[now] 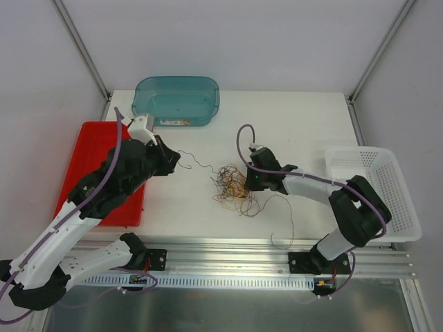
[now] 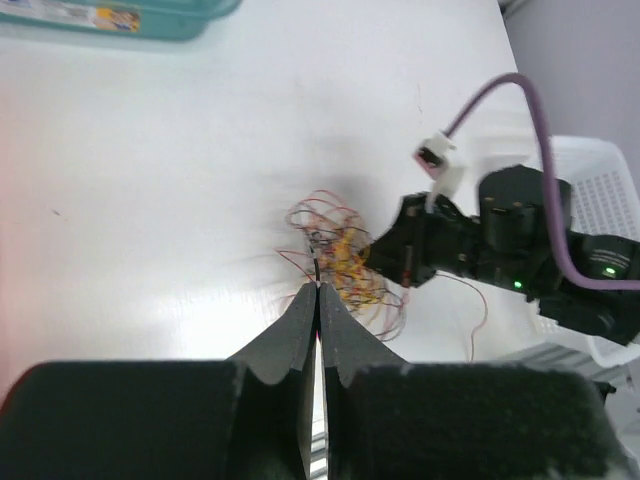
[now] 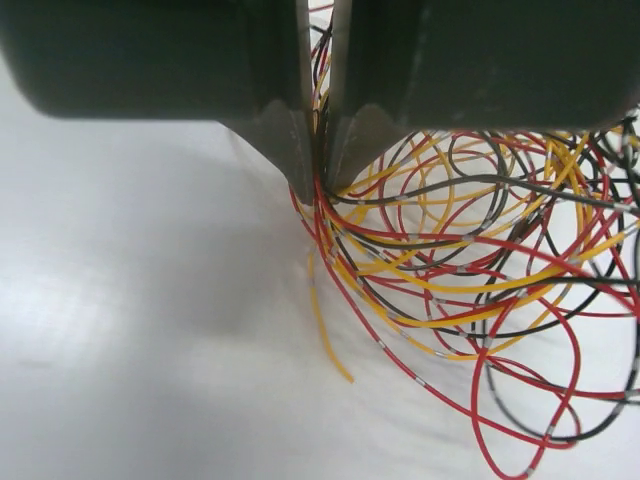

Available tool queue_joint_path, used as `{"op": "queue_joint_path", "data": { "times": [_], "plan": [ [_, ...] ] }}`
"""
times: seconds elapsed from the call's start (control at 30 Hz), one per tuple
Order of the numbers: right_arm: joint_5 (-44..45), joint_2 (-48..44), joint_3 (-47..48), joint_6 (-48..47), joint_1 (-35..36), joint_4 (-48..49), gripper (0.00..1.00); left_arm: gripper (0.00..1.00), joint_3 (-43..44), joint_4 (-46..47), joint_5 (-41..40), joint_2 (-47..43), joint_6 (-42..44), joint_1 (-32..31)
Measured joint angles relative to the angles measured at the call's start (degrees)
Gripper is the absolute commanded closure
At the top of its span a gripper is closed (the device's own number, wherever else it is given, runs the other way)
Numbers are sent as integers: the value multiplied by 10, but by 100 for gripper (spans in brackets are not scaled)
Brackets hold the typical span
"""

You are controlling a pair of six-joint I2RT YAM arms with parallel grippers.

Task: Untangle the cables

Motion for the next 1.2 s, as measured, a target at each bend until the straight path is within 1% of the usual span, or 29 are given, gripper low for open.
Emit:
{"op": "queue_joint_path", "data": {
  "times": [0.1,0.23,0.43,0.53,0.6,0.73,0.87,0.97,1.07,1.2],
  "plan": [
    [39,-64,-23,-17,-51,-42,95,100,39,-34,-30,-3,16,11],
    [71,-157,-41,-49,-109,-100,95,100,65,-89,-73,-3,30,34],
    [78,-301,-40,-101,-201,-178,95,100,75,-165,-128,5,41,101],
    [73,-361,-21,-125,-257,-232,94,100,76,-198,-150,13,41,128],
    [66,-387,-2,-136,-282,-261,93,100,76,-211,-157,18,41,141],
    [44,-433,48,-158,-328,-313,93,100,75,-229,-168,32,41,175],
    [27,-466,101,-170,-353,-353,94,100,58,-234,-167,45,41,200],
    [2,-481,134,-170,-357,-368,95,100,38,-229,-152,59,41,202],
    [-54,-488,155,-164,-358,-366,97,100,-7,-201,-101,66,41,201],
    [-137,-489,148,-156,-356,-349,99,100,-81,-142,-19,78,38,196]
  ]
}}
